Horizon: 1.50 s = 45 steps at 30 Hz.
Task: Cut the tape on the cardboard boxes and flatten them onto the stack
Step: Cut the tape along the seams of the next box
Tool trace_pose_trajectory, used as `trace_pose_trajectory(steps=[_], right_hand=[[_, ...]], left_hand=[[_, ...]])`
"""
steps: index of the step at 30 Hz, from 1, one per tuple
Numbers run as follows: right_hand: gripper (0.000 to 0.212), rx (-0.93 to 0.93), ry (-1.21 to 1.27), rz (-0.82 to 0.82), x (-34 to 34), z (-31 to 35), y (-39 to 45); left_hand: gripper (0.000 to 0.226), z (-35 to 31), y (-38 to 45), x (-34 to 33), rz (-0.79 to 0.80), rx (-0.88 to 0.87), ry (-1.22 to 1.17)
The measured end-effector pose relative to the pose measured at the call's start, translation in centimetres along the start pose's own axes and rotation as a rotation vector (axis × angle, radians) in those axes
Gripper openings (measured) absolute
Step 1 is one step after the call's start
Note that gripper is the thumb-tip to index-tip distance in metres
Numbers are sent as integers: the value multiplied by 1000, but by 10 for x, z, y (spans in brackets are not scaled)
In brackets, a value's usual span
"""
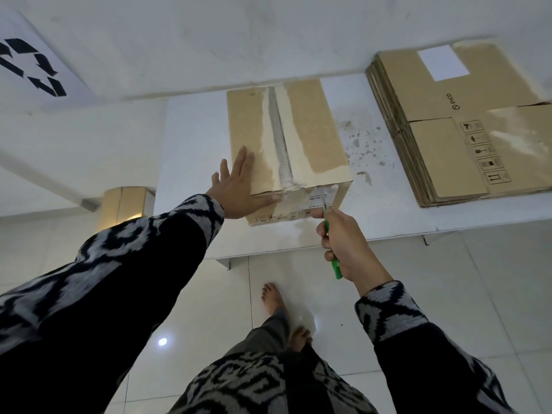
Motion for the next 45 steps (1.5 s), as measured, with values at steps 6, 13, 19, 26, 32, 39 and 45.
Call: trace_pose_trajectory(steps=[6, 13, 19, 26, 32, 39, 45], right_hand=[[33, -13, 1, 31, -5, 11, 9], [32, -90, -71, 54, -24, 24, 19], [32, -121, -51, 34, -32, 30, 23], [31, -182, -75, 88, -36, 42, 26], [31, -175, -64, 111, -48, 26, 16], [29, -35, -224, 31, -14, 10, -2], [44, 8, -315, -461, 86, 8, 58]], left_hand=[[122, -4, -1, -2, 32, -3, 46], [112, -5, 0, -4, -19, -31, 36], [113, -1, 4, -8, -36, -97, -40], [113, 0, 3, -9, -41, -135, -74], [115, 4, 0, -10, -90, -167, -109], [113, 10, -3, -1, -69, -180, -242], [109, 9, 0, -4, -52, -193, -169]])
Point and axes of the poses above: each hand's wrist, its own y-axis towards the middle knuckle, its own x-axis out of the back of the hand, z = x × y, the point moved 2 cm from there along y, towards the middle knuckle, and after that the axes turned 11 degrees about z, right-handed, at the moved point
